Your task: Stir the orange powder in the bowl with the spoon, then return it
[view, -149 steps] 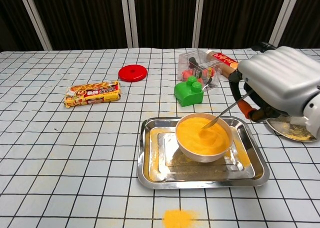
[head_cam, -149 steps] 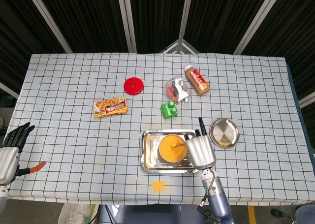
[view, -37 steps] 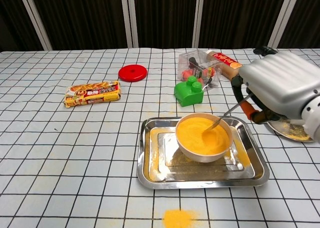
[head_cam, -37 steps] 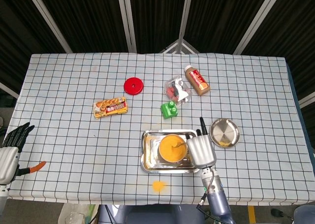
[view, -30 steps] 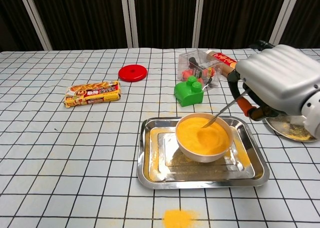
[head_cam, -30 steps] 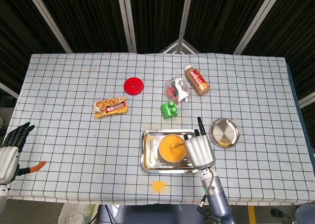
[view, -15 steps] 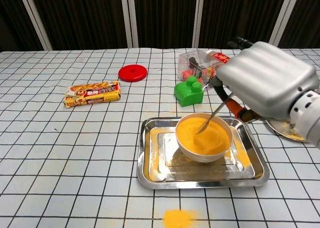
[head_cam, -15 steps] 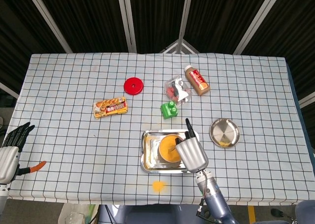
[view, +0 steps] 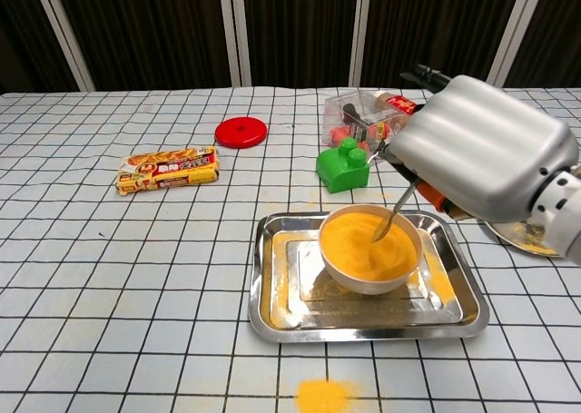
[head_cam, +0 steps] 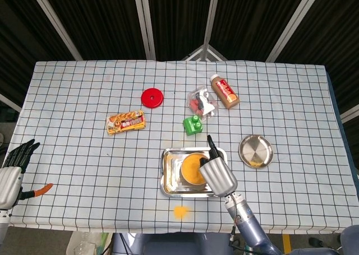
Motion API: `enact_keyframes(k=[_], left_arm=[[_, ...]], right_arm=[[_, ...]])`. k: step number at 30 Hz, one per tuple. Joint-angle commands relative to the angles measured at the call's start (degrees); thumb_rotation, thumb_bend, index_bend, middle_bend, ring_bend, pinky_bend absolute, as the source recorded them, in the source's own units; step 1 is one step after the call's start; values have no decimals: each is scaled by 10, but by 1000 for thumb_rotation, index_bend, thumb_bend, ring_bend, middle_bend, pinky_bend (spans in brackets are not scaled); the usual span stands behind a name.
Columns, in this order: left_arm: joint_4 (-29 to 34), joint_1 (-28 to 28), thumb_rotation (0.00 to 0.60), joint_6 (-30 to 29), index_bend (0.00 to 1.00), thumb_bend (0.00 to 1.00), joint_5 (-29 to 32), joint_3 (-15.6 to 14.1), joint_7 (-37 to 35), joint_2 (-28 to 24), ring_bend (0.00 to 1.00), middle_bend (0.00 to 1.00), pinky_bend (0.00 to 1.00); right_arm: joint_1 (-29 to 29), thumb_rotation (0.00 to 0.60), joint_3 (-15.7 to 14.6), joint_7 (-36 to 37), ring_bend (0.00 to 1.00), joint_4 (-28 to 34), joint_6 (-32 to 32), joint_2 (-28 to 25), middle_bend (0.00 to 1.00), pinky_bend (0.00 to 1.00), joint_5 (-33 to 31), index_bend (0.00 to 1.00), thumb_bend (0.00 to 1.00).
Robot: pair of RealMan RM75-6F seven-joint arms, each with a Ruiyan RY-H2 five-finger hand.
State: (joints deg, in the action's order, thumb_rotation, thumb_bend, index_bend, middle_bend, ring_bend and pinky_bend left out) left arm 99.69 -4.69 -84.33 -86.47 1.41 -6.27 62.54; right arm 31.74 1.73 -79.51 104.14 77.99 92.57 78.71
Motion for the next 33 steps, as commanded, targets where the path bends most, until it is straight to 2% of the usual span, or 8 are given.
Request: enact_keyframes(k=[1, 5, 9, 14, 18, 24, 33], left_arm=[[0, 0, 600, 1, 39, 0, 0, 0, 0, 0, 0, 0, 0], [1, 0, 600, 1, 39, 0, 1, 0, 0, 0, 0, 0, 0], [1, 1, 600, 0, 40, 0, 0, -1, -2, -1, 0, 0, 0], [2, 0, 600, 3, 39, 0, 2, -1, -2, -1, 0, 0, 0], [3, 0, 600, 4, 39, 0, 3, -1, 0, -1, 0, 0, 0], [4, 1, 600, 2, 40, 0, 4, -1, 4, 0, 0, 0, 0], [7, 0, 600, 5, 40, 0, 7, -1, 7, 1, 0, 0, 0]], right_arm=[[-4, 600, -2, 2, 432, -2, 0, -4, 790, 0, 1, 914, 761], [-18, 600, 10, 49, 432, 8, 15, 1, 790, 0, -12, 915, 761], [-34, 600, 38, 105, 432, 12, 45, -2, 790, 0, -21, 915, 761], [-57, 600, 74, 171, 432, 6, 76, -37, 790, 0, -46, 914, 762], [-76, 600, 92, 226, 432, -8, 85, -66, 790, 0, -72, 914, 761], [-102, 600, 92, 304, 432, -72, 70, -91, 790, 0, -112, 914, 762], [-123, 600, 76, 386, 432, -163, 36, -69, 790, 0, -141, 915, 762]])
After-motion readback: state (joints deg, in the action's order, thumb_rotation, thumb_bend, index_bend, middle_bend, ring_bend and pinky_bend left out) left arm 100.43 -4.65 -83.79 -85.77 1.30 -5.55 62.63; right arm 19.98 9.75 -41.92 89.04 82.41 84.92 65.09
